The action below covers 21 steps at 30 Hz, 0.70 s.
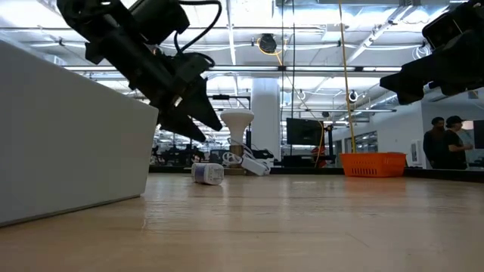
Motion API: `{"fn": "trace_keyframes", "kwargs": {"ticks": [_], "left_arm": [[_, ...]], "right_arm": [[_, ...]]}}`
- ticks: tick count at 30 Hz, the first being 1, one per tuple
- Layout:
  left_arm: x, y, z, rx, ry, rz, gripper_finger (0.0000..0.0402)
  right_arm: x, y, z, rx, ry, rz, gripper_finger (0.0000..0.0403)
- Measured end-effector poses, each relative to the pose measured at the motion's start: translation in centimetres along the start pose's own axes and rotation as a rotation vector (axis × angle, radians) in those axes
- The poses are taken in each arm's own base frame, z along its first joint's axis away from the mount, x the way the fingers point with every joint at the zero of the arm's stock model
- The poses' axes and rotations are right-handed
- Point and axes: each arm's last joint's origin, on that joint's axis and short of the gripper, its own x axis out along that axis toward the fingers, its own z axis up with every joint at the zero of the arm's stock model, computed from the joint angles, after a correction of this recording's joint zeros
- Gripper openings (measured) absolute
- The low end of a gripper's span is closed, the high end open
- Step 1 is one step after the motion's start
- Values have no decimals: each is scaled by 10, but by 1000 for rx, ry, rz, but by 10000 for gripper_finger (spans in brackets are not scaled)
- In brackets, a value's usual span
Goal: Pick & Place Office items
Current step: Put the green charger adapter into the gray bin
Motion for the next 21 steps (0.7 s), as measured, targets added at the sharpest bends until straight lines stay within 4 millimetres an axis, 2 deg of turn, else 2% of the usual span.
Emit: {"fn": "trace_keyframes", "kwargs": {"ticks": [6,14,21], "left_arm": [[6,6,-2,38,19,43,287],[31,8,-19,82,43,82,262],[37,11,-25,95,67,105,246]], "right_arm": [[0,0,0,0,0,0,220],[0,0,0,0,0,0,220],[0,0,0,0,0,0,220]]}}
